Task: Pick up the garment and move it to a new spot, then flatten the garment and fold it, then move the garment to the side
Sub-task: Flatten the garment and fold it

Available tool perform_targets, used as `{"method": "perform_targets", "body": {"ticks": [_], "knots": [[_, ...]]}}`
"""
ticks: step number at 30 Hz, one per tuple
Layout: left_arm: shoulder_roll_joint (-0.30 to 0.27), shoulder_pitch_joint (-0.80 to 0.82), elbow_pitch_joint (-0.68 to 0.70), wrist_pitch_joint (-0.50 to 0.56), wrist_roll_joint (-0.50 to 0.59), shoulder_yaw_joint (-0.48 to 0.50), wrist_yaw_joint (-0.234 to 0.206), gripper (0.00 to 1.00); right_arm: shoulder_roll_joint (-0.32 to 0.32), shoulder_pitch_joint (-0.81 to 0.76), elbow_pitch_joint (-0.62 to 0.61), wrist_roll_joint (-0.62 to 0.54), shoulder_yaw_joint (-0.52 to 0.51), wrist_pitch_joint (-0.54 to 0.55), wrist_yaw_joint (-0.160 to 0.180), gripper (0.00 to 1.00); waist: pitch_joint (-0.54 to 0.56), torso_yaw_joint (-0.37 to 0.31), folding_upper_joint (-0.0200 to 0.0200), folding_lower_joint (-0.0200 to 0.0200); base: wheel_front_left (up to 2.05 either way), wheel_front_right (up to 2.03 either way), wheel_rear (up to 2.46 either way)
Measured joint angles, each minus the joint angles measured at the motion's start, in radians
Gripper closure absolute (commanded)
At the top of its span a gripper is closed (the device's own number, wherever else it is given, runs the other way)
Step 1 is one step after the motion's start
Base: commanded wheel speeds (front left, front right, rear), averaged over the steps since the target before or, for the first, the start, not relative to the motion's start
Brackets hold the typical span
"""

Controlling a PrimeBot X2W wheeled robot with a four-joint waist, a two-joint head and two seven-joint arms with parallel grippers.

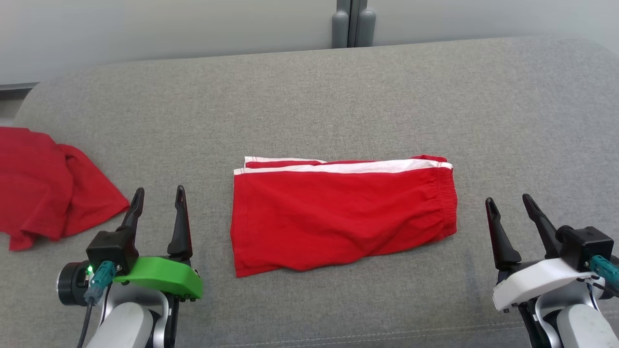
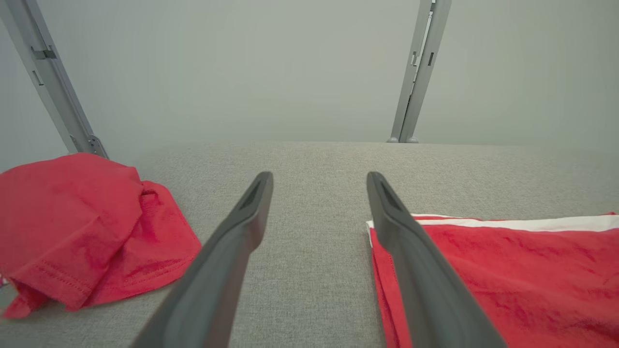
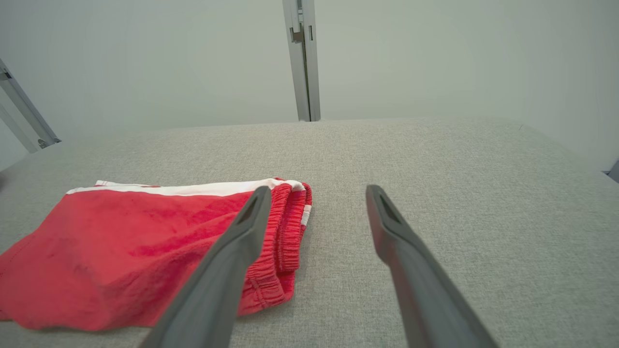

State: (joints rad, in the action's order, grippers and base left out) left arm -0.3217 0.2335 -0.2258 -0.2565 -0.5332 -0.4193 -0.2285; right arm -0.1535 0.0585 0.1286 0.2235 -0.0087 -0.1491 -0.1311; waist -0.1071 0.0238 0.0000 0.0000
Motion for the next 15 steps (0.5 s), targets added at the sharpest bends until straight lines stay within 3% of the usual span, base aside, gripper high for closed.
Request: {"method": "perform_targets", "body": {"ticks": [10,15], "knots": [[-0.001,-0.008,0.014,0.002,0.0,-0.015,0.008,0.0,0.0,-0.019,-0.001,0.0,-0.04,0.022,0.0,0.0,0.013,0.041,0.0,0.0,0.0,0.0,0.0],[0.014,0.005,0.023,0.003,0.0,-0.029,0.013,0.0,-0.013,-0.012,0.058,0.012,-0.045,0.04,0.0,0.0,0.002,0.085,0.0,0.0,0.0,0.0,0.0]]}}
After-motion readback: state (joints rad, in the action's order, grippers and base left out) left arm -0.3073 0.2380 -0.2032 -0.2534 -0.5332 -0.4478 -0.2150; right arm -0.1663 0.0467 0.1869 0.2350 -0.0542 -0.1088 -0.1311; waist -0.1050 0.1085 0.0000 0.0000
